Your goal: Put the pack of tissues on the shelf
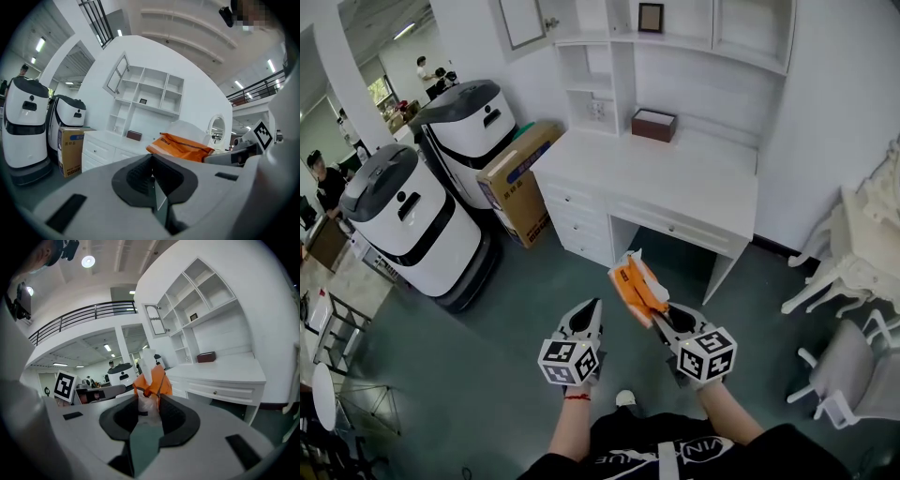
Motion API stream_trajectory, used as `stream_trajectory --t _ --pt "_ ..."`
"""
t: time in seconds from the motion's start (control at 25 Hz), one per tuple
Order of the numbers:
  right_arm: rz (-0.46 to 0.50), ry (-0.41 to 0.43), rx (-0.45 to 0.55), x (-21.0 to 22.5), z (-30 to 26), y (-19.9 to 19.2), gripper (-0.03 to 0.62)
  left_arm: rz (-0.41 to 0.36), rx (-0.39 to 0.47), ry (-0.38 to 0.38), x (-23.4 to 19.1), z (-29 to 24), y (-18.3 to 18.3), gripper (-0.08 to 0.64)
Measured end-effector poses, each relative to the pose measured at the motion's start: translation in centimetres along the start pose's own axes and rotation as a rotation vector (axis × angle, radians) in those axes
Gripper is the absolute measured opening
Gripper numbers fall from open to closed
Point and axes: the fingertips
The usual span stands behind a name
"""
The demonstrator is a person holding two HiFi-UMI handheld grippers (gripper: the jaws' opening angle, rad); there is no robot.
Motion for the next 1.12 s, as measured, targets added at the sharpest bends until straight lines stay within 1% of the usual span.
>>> stream_trajectory --t 0.24,0.36,0.52,0.64,0.84,1.0,1.12 --pt "-0.012 -0.004 0.012 0.5 -5.1 2.5 0.104 -0.015 -0.006 -0.01 -4.7 -2.4 1.8 0.005" --pt "-0.014 -0.004 0.012 0.4 -6.8 3.2 0.104 -0.009 -0.002 -0.01 -6.6 -2.9 2.4 0.005" --pt "-0.028 0.003 0.016 0.5 -8.2 3.8 0.104 0.026 0.01 -0.021 -8.2 -3.6 2.8 0.005" --pt "-0.048 0.01 0.025 1.2 -8.9 4.5 0.104 0.029 0.003 -0.026 -8.8 -4.7 3.1 0.005" --pt "-0.053 0.012 0.043 3.1 -11.0 6.5 0.104 0.011 0.001 -0.047 -9.8 -7.1 4.4 0.005" --pt "-0.06 0.027 0.046 4.7 -14.4 8.3 0.104 0.012 -0.009 -0.03 -12.7 -9.5 5.4 0.005" --pt "-0.075 0.042 0.054 6.0 -17.6 10.2 0.104 -0.004 -0.022 -0.012 -15.4 -11.4 7.0 0.005"
Point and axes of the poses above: the fingertips, and each gripper's own axes: z backward along the fingers, x to its right, y out of its top, and after that the axes turned 12 degrees about -x, right-handed
